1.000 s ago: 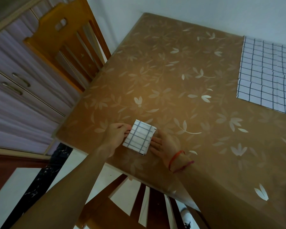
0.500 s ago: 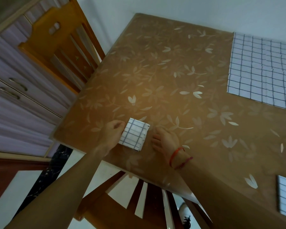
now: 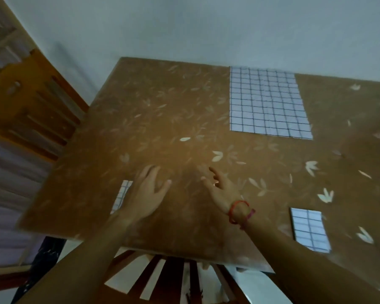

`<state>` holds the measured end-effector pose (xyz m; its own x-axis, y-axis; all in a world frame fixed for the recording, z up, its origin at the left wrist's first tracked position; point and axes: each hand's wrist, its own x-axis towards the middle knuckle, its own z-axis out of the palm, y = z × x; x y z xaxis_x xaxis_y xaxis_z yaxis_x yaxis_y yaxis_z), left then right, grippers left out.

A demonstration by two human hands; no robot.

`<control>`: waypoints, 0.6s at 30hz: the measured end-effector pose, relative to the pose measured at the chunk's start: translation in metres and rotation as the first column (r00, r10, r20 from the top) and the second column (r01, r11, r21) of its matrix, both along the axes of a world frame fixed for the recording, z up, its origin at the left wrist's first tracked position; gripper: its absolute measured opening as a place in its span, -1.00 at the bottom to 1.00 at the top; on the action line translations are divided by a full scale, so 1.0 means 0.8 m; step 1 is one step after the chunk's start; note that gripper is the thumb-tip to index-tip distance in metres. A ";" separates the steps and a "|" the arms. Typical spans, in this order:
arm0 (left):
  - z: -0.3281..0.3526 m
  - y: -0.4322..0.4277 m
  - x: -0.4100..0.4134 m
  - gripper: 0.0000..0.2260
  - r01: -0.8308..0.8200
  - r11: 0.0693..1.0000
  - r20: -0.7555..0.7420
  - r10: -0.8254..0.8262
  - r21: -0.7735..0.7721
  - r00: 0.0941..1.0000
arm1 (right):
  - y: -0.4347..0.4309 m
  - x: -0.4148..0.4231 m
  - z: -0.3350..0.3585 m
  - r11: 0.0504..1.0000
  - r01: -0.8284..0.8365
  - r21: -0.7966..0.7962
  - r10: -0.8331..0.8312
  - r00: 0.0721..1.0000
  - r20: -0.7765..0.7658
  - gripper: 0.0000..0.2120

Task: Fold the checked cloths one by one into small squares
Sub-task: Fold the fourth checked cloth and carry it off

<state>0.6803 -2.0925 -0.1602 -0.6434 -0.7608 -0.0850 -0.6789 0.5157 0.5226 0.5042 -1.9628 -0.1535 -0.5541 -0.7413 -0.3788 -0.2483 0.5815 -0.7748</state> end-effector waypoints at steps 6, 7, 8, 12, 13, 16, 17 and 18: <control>0.029 0.038 -0.074 -0.48 0.178 0.974 0.056 -0.171 -0.143 0.984 | 0.071 -0.069 0.030 0.999 -0.009 0.051 0.023 0.959 -0.283 -0.44; 0.033 0.045 -0.087 -0.48 0.196 0.969 0.058 -0.189 -0.152 0.980 | 0.083 -0.081 0.036 0.998 0.002 0.061 0.016 0.956 -0.292 -0.43; 0.038 0.052 -0.099 -0.47 0.215 0.962 0.062 -0.207 -0.168 0.976 | 0.094 -0.093 0.040 0.997 0.018 0.075 0.006 0.950 -0.312 -0.42; 0.057 0.075 -0.149 -0.39 0.290 0.926 0.098 -0.274 -0.242 0.957 | 0.137 -0.138 0.057 0.990 0.094 0.109 -0.042 0.912 -0.409 -0.39; 0.060 0.080 -0.160 -0.38 0.302 0.919 0.104 -0.285 -0.253 0.953 | 0.146 -0.148 0.062 0.988 0.103 0.111 -0.048 0.908 -0.417 -0.40; 0.067 0.091 -0.194 -0.35 0.323 0.905 0.138 -0.295 -0.277 0.945 | 0.174 -0.176 0.074 0.982 0.115 0.147 -0.021 0.850 -0.526 -0.40; 0.069 0.094 -0.203 -0.35 0.328 0.901 0.149 -0.297 -0.283 0.943 | 0.182 -0.184 0.078 0.980 0.126 0.156 -0.018 0.830 -0.557 -0.39; 0.072 0.098 -0.213 -0.34 0.331 0.899 0.158 -0.297 -0.286 0.942 | 0.188 -0.191 0.081 0.978 0.130 0.162 -0.012 0.814 -0.581 -0.39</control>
